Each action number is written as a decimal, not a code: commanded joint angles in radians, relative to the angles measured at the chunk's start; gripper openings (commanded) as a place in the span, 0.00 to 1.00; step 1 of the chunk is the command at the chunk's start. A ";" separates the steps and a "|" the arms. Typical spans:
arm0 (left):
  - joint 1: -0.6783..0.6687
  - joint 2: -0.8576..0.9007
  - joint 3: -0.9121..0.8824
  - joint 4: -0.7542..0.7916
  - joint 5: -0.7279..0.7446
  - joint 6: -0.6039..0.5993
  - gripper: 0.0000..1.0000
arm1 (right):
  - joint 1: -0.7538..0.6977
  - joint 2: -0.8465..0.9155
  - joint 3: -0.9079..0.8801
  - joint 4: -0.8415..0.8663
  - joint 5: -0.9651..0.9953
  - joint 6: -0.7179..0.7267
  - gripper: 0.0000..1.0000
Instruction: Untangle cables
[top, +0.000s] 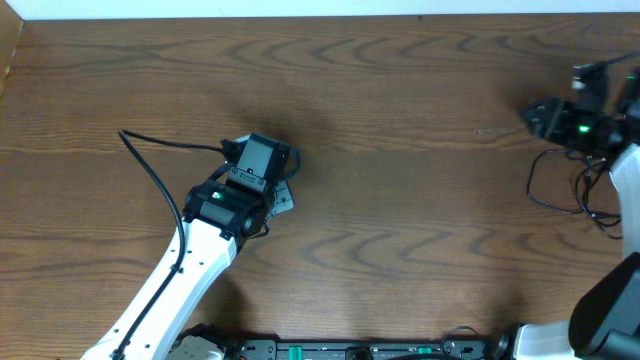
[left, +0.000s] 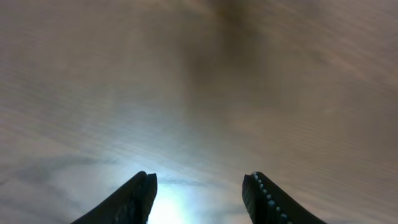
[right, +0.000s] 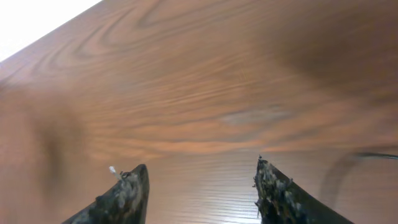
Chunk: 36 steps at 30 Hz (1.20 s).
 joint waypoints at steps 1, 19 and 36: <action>0.003 0.005 0.000 0.069 0.085 0.054 0.52 | 0.103 0.002 0.010 -0.023 -0.019 -0.055 0.59; 0.247 0.014 0.000 -0.183 0.189 0.214 0.78 | 0.435 0.001 0.010 -0.499 0.515 0.122 0.99; 0.264 -0.539 -0.202 -0.231 0.192 0.191 0.77 | 0.523 -0.510 -0.282 -0.229 0.497 0.058 0.99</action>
